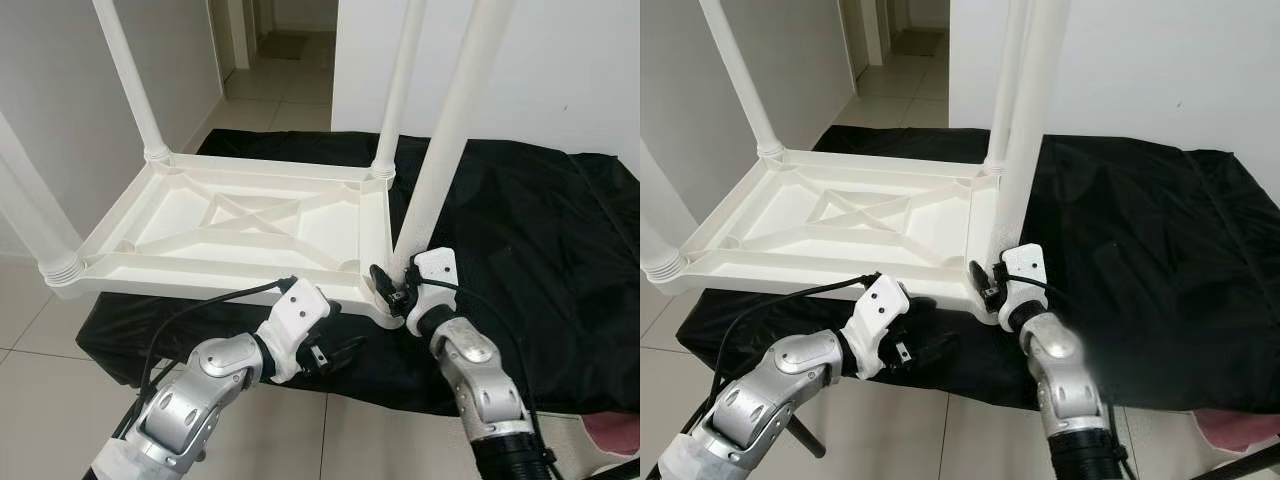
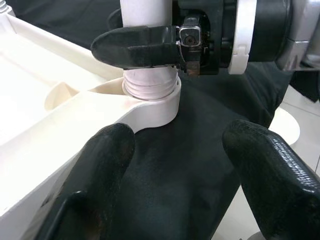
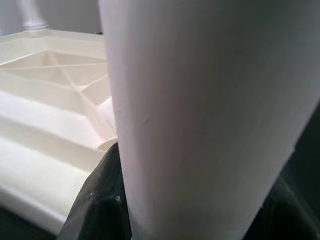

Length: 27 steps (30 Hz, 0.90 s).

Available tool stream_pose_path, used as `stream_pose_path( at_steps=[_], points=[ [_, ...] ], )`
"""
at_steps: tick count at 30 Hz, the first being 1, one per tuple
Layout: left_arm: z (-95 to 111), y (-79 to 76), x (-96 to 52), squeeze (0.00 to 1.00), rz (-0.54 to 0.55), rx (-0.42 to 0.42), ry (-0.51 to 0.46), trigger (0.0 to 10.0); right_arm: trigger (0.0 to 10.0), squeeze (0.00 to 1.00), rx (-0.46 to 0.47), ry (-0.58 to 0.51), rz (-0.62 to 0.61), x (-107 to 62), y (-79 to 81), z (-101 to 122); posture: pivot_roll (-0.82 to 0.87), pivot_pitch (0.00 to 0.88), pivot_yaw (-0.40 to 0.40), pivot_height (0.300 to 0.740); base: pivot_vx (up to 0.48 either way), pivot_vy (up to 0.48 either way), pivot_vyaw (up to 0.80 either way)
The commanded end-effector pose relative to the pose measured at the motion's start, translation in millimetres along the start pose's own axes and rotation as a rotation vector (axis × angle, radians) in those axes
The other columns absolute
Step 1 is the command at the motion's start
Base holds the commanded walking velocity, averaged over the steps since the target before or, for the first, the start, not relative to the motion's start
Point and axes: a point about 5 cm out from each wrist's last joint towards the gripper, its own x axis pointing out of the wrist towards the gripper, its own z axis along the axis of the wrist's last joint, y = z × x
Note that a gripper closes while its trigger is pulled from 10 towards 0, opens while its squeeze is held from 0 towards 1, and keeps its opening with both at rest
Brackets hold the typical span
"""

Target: Building children table

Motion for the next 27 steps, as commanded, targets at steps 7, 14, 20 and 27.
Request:
stream_pose_path(
  at_steps=[7, 14, 20, 27],
  points=[
    [0.2, -1.5, -2.1, 0.00, -0.061, 0.006, 0.013, 10.0, 10.0, 0.00, 0.069, 0.038, -0.236, -7.9, 14.8, -6.5, -0.02, 0.027, 0.056, 0.740, 0.000, 0.000, 0.00],
    [0.1, -2.0, -3.2, 0.00, -0.066, 0.005, 0.017, 10.0, 10.0, 1.00, 0.102, -0.006, -0.225, -8.7, 18.5, 3.6, -0.02, 0.029, 0.059, 0.740, 0.000, 0.000, 0.00],
    [0.8, -2.1, -2.4, 0.00, -0.069, 0.003, 0.015, 10.0, 10.0, 1.00, 0.083, -0.042, -0.174, -9.5, 16.4, 9.1, -0.02, 0.031, 0.058, 0.740, 0.000, 0.000, 0.00],
    [1.5, -2.8, -1.9, 0.00, -0.063, -0.001, 0.010, 10.0, 10.0, 0.00, 0.029, -0.078, 0.045, -10.3, 2.4, 15.4, -0.03, 0.036, 0.051, 0.740, 0.000, 0.000, 0.00]
  ],
)
